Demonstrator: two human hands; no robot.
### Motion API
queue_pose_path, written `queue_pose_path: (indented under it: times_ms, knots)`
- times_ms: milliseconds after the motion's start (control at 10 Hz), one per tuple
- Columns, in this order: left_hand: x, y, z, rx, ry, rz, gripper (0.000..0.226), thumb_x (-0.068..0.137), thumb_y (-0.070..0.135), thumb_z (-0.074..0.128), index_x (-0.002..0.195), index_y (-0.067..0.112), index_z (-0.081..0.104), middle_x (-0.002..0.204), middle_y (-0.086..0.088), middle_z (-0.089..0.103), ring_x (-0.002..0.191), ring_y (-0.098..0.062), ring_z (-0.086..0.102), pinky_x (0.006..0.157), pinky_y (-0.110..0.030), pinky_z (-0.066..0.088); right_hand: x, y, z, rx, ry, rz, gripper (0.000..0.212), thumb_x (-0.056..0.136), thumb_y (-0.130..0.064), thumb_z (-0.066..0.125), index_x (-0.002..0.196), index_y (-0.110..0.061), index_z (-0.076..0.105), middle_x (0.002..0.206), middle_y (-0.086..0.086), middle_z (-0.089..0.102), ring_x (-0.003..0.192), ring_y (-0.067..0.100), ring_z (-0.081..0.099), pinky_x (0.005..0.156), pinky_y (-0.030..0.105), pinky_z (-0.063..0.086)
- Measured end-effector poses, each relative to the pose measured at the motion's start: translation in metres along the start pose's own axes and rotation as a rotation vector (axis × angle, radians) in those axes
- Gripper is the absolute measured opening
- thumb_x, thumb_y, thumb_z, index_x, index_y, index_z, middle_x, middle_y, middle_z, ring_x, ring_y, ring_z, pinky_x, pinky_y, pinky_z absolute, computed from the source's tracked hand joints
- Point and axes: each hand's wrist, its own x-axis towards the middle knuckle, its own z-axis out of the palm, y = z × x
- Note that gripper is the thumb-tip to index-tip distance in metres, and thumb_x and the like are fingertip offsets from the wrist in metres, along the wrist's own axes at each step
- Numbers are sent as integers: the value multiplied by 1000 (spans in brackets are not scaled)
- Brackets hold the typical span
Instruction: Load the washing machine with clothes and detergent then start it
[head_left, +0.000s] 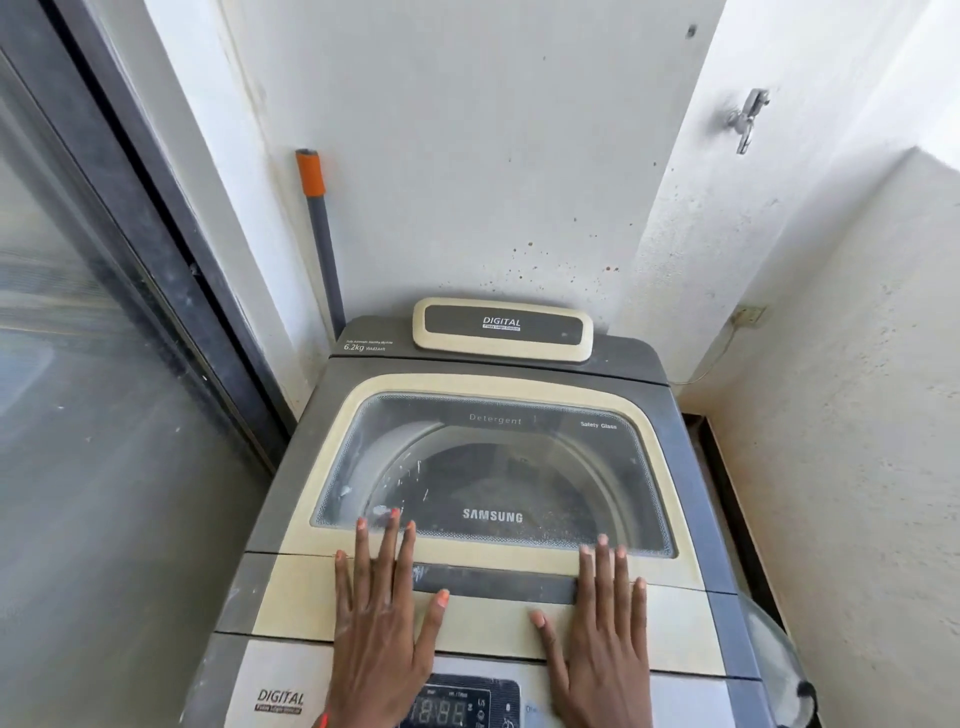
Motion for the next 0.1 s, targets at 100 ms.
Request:
queue_pose_path:
  times_ms: [100]
  knots:
    - [9,20,3,-11,37,23,68,96,51,10,145,8,27,154,-8,28,145,-20,12,116,-45,3,8,-20,7,16,48,-68,71,94,-55,15,147,-9,14,155,6,14,146,16,6,116,39,9]
